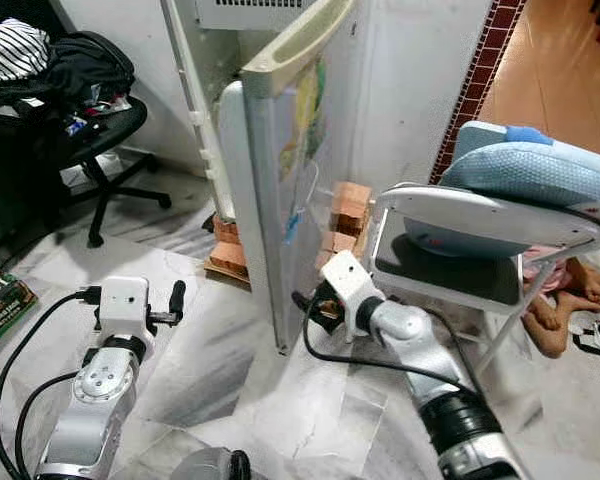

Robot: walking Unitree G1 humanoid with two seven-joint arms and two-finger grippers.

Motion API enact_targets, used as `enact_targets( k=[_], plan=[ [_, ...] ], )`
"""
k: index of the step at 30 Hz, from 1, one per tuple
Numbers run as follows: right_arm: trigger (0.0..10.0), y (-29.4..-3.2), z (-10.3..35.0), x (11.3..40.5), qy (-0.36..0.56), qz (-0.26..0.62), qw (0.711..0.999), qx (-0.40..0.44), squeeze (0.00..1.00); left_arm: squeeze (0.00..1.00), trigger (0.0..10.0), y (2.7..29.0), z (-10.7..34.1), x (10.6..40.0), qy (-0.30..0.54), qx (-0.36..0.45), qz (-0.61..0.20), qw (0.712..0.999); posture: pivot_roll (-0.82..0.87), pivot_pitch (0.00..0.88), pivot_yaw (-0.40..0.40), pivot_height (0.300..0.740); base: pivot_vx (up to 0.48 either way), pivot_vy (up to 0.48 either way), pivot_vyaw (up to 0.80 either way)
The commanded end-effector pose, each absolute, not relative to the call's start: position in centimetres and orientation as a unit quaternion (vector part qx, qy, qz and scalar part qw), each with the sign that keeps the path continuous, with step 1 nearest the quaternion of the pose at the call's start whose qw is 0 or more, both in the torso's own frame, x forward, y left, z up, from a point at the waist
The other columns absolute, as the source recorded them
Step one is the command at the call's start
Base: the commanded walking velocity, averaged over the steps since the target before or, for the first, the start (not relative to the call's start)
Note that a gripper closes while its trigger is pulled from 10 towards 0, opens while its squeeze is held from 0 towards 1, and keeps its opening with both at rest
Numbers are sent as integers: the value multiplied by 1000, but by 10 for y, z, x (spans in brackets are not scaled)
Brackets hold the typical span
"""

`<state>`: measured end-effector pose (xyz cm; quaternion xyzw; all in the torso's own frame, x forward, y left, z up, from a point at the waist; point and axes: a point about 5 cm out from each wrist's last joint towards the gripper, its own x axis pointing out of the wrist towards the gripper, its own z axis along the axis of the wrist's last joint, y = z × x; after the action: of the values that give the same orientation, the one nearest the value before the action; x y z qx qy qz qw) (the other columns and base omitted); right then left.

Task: Restocking fridge

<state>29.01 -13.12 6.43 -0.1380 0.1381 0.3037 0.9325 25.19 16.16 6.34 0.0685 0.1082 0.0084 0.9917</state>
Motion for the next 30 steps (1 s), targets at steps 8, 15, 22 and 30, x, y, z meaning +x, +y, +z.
enact_targets(
  k=[8,15,22,30],
  plan=[
    [10000,-121,52,277,136,238,958,-82,0,0,10000,165,54,249,128,67,5,989,43,45,59,740,0,480,-96],
    [10000,-115,52,279,126,228,962,-77,0,0,10000,162,58,252,125,72,-9,990,45,41,59,740,0,480,-772],
    [10000,-114,60,286,107,218,967,-78,0,0,10000,156,64,259,110,77,-22,991,47,39,56,740,0,480,-638],
    [10000,-120,61,285,99,197,972,-79,0,0,10000,157,64,256,108,75,-34,991,49,41,58,740,0,480,-56]
  ],
)
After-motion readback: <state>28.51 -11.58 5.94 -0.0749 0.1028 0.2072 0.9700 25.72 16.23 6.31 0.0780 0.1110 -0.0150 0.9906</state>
